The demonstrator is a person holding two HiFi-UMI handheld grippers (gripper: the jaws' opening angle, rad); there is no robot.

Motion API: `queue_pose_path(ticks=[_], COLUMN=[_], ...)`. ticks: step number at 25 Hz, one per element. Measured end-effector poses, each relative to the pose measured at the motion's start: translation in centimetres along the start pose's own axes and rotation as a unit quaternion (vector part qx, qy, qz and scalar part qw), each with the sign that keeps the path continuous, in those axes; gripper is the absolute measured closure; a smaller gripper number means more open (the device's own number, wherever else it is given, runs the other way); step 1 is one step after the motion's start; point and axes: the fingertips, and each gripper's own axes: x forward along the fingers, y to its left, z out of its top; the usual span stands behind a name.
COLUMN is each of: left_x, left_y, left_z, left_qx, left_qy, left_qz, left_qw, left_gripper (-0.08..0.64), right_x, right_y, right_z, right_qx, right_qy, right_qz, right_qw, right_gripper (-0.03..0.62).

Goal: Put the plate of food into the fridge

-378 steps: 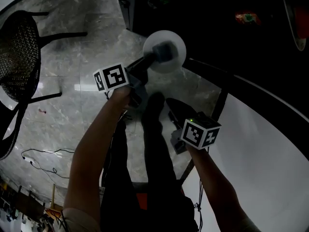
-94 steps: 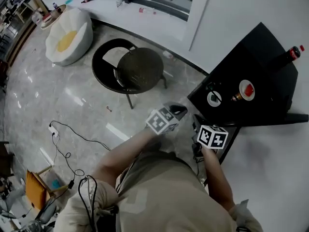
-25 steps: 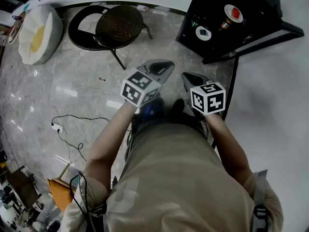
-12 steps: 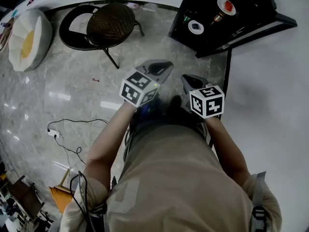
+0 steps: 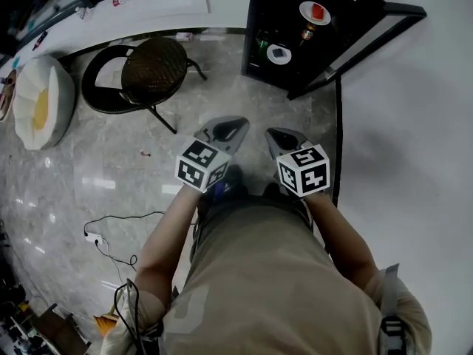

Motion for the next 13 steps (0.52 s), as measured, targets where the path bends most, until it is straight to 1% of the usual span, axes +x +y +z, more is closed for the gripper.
queue_pose_path(ticks=[4, 13], left_x=[1.6, 5.4], left_y=[-2.0, -8.6], left_z=[0.7, 1.7], left_qx=[0.014, 0.019], left_qy=[0.007, 0.017], left_qz=[-0.001, -0.011], left_qw=[0.9999, 0.9996], left_gripper=[0.541, 0.541], right_x=[-2.2, -8.1], right_y=[-2.0, -6.8], right_z=[-0.6, -3.4], right_qx=[0.004, 0.021], right_qy=[-0.014, -0.027], right_qz=[-0.007, -0.019], right_qw=[1.000, 0.999], right_gripper=[0.569, 0.571])
